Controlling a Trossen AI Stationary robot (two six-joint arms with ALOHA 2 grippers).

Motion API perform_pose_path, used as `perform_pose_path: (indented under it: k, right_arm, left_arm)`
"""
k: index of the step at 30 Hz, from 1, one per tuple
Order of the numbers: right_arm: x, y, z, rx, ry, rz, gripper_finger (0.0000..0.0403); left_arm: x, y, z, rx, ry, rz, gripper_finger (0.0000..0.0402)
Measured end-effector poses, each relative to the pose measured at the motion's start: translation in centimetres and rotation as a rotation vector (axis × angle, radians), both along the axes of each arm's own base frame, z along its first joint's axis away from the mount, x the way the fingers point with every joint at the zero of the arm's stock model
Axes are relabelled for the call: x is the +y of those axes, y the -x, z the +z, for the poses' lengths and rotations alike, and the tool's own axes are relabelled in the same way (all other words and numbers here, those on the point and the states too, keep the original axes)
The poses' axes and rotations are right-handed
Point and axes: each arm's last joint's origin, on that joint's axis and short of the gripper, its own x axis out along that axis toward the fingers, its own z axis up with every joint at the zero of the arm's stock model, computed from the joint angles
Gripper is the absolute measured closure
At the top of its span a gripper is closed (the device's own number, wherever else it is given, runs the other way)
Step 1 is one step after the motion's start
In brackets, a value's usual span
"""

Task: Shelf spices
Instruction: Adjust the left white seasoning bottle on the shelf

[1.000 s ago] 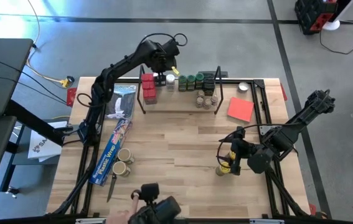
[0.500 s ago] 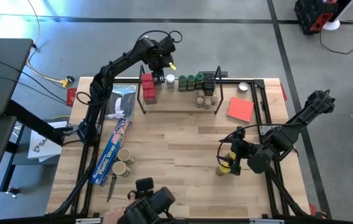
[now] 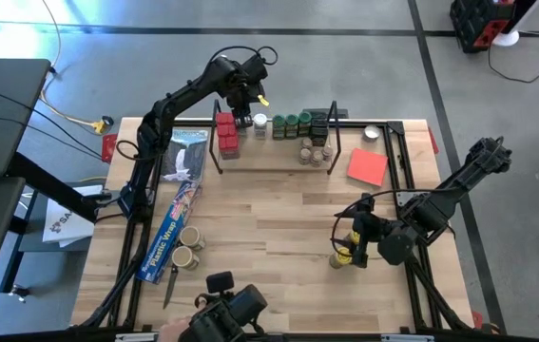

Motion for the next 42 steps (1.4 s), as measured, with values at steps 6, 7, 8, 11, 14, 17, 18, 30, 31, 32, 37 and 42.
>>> perform_pose_path:
  k: [6, 7, 8, 11, 14, 17, 18, 30, 31, 32, 37, 42]
  right_arm:
    - [0.0, 0.0, 0.0, -0.001, 0.000, 0.000, 0.0096]
    - [0.0, 0.0, 0.0, 0.000, 0.000, 0.000, 0.0096]
    - [0.0, 0.0, 0.0, 0.000, 0.000, 0.000, 0.0096]
    - [0.0, 0.0, 0.0, 0.000, 0.000, 0.000, 0.0096]
    - [0.0, 0.0, 0.0, 0.000, 0.000, 0.000, 0.0096]
    - [0.0, 0.0, 0.0, 0.000, 0.000, 0.000, 0.0096]
    - [0.0, 0.0, 0.0, 0.000, 0.000, 0.000, 0.0096]
    - [0.0, 0.0, 0.0, 0.007, 0.000, 0.007, 0.0096]
    - [0.0, 0.0, 0.0, 0.007, 0.000, 0.007, 0.0096]
    - [0.0, 0.0, 0.0, 0.006, 0.000, 0.007, 0.0096]
    - [0.0, 0.0, 0.0, 0.006, -0.002, 0.006, 0.0096]
    - [0.0, 0.0, 0.0, 0.006, -0.001, 0.007, 0.0096]
  left_arm:
    - [0.0, 0.0, 0.0, 0.002, 0.006, 0.012, 0.0314]
    - [0.0, 0.0, 0.0, 0.001, 0.005, 0.013, 0.0315]
    - [0.0, 0.0, 0.0, 0.000, 0.005, 0.016, 0.0316]
    - [0.0, 0.0, 0.0, 0.000, 0.005, 0.018, 0.0317]
    - [0.0, 0.0, -0.1, 0.001, 0.006, 0.018, 0.0317]
    - [0.1, -0.2, -0.7, 0.013, 0.023, 0.023, 0.0317]
    - [0.2, -0.3, -1.0, 0.021, 0.029, 0.023, 0.0317]
    - [-0.1, -0.8, -1.4, 0.038, 0.023, 0.015, 0.0317]
    - [-0.1, -0.8, -1.4, 0.037, 0.028, 0.019, 0.0317]
    - [-0.2, -0.8, -1.4, 0.037, 0.032, 0.019, 0.0317]
    - [-0.7, -1.2, -1.5, 0.034, 0.044, 0.004, 0.0317]
    - [-1.0, -1.4, -1.5, 0.023, 0.053, 0.013, 0.0317]
